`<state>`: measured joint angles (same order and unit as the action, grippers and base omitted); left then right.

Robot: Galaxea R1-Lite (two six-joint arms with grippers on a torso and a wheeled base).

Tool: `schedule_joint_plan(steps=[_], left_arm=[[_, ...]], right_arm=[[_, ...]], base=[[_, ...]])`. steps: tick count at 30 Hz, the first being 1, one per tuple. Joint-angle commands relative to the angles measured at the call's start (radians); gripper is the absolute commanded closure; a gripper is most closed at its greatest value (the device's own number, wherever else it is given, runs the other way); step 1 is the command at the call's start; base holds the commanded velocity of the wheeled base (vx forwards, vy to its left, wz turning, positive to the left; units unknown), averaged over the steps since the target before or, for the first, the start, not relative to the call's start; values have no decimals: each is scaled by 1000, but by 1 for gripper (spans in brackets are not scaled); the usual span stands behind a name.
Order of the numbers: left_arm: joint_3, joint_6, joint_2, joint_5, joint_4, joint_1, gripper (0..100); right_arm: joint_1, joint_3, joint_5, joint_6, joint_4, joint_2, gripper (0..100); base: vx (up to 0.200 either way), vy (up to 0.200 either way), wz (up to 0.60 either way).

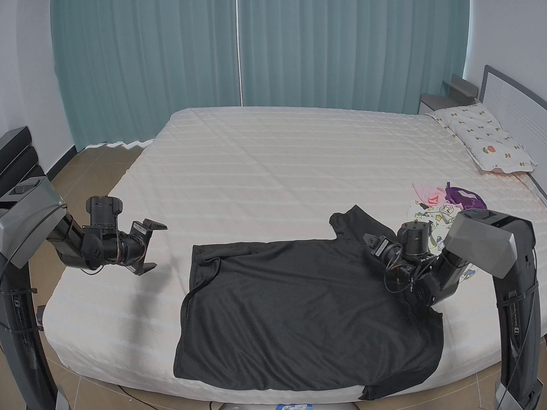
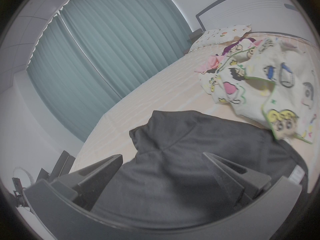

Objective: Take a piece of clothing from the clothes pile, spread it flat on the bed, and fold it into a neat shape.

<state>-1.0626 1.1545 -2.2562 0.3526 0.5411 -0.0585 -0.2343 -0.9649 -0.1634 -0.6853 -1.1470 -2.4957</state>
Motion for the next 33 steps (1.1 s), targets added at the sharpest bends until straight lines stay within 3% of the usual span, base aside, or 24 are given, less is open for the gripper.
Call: schedule_joint_plan(steps=[1,4,8,10,13,18,20,26,27,28,30,33], left_arm=[[93,-36,43,46,59,2,0],[95,-48,43,46,56,6,0],[116,-52,49,45,60,9,0],[141,-87,58,46,60,16,0],[174,-134,78,45,57,31,0],[190,-145,112,42,51,71,0],[194,-148,112,14,46,114,0],[254,-162,124,-44,28,140,0],[311,-220,127,-53,33,140,0],[311,-220,127,-53,33,140,0],[423,-369,118,-60,60,138,0],[512,-418,119,-55,137,143,0]], right_arm=[[10,442,41,-7,-303,167,0],[18,548,84,-10,-412,159,0],[19,607,101,-37,-424,175,0],[16,621,93,-120,-422,206,0],[18,686,94,-152,-424,232,0],[29,761,102,-157,-424,275,0],[36,781,101,-154,-424,285,0],[36,822,102,-157,-424,281,0],[36,835,102,-155,-424,276,0],[36,835,102,-155,-424,276,0],[29,841,105,-152,-424,275,0],[21,845,111,-151,-424,273,0]], base=[[0,0,0],[0,0,0],[-100,0,0],[-200,0,0],[-200,0,0],[-200,0,0],[-200,0,0],[-133,0,0],[0,0,0],[0,0,0],[0,0,0],[0,0,0]])
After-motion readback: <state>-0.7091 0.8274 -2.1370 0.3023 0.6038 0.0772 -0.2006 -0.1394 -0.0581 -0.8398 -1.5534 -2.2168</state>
